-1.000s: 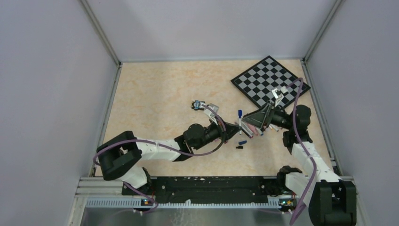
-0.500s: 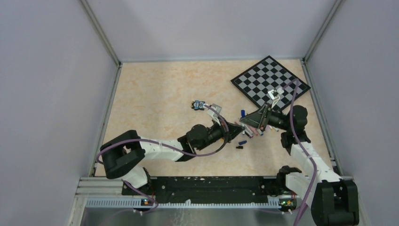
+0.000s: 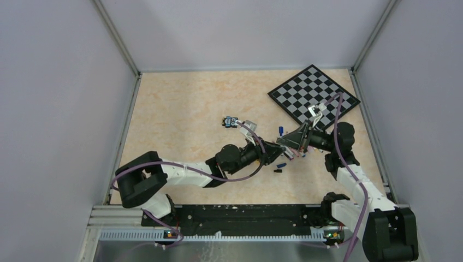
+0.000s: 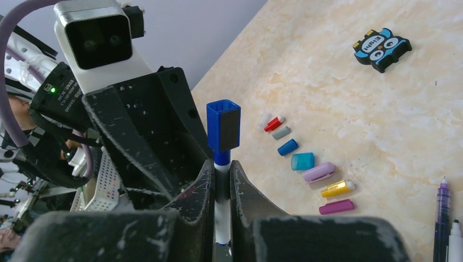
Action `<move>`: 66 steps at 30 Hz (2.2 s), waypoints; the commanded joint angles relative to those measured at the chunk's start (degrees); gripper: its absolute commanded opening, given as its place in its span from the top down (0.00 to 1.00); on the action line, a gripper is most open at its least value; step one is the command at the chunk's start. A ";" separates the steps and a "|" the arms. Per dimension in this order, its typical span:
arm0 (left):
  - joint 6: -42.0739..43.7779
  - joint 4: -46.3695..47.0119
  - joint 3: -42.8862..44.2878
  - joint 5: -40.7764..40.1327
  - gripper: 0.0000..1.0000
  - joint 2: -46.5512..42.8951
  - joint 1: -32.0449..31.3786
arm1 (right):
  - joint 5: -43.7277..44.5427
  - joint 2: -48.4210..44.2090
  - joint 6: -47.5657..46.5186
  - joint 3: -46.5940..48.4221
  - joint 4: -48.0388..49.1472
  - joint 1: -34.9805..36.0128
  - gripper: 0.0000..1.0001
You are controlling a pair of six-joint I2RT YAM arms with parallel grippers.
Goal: Open the pen caps
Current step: Open the pen cap from the pen.
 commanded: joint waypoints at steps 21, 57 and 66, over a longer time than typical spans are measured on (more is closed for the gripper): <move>-4.75 -0.28 -0.72 17.85 0.09 -8.46 9.05 | -16.77 1.25 -34.23 7.28 -21.62 0.72 1.00; -4.40 -3.34 5.84 9.47 0.65 -0.05 4.99 | -13.69 2.71 -32.71 7.38 -21.59 0.77 1.00; -1.72 -5.51 7.49 1.82 1.00 -4.30 7.03 | -14.95 4.02 -37.29 8.40 -26.37 0.72 1.00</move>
